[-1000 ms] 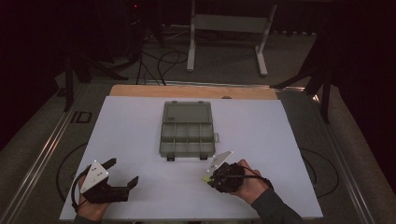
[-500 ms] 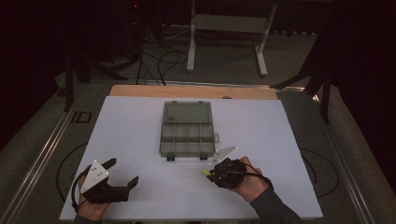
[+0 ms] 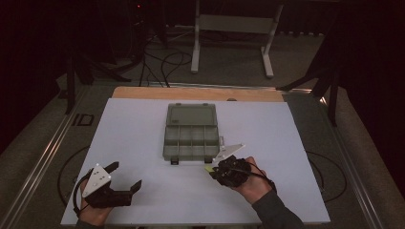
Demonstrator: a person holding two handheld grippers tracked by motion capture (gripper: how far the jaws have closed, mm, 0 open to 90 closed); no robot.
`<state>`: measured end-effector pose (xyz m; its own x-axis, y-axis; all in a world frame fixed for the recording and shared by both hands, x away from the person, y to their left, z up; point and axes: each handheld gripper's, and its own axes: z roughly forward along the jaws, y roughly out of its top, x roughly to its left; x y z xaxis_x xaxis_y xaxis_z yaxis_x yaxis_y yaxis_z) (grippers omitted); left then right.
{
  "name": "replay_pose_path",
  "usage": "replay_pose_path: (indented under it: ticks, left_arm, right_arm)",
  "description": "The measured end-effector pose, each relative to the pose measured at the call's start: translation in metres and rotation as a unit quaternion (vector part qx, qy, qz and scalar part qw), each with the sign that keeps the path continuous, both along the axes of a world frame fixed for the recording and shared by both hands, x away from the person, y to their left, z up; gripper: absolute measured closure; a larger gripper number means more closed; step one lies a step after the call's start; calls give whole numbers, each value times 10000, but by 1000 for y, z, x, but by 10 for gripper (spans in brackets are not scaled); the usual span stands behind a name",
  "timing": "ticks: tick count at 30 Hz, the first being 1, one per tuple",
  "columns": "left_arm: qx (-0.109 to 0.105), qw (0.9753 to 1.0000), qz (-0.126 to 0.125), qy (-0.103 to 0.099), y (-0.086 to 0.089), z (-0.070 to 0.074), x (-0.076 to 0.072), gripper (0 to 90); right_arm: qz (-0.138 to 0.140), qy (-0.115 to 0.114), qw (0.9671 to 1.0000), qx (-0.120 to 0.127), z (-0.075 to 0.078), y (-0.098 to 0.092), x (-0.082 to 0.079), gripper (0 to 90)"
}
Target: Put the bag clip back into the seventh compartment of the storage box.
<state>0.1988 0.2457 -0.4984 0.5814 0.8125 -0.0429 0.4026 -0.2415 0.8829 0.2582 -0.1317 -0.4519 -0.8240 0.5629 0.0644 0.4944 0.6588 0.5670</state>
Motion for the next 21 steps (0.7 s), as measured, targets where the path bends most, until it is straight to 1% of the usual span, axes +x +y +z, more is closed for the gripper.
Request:
replay_pose_path:
  ticks: [12,18,21]
  left_arm:
    - [13,10000,11,21,0,0,0,1]
    - [24,10000,6,19,0,-1,0,1]
    - [28,10000,2,13,-1,-1,0,1]
  right_arm:
    - [-159,-29,9998,113,4,3,3,780]
    - [-353,-56,9993,145,7,4,8,780]
    - [-389,-74,9991,142,7,5,9,780]
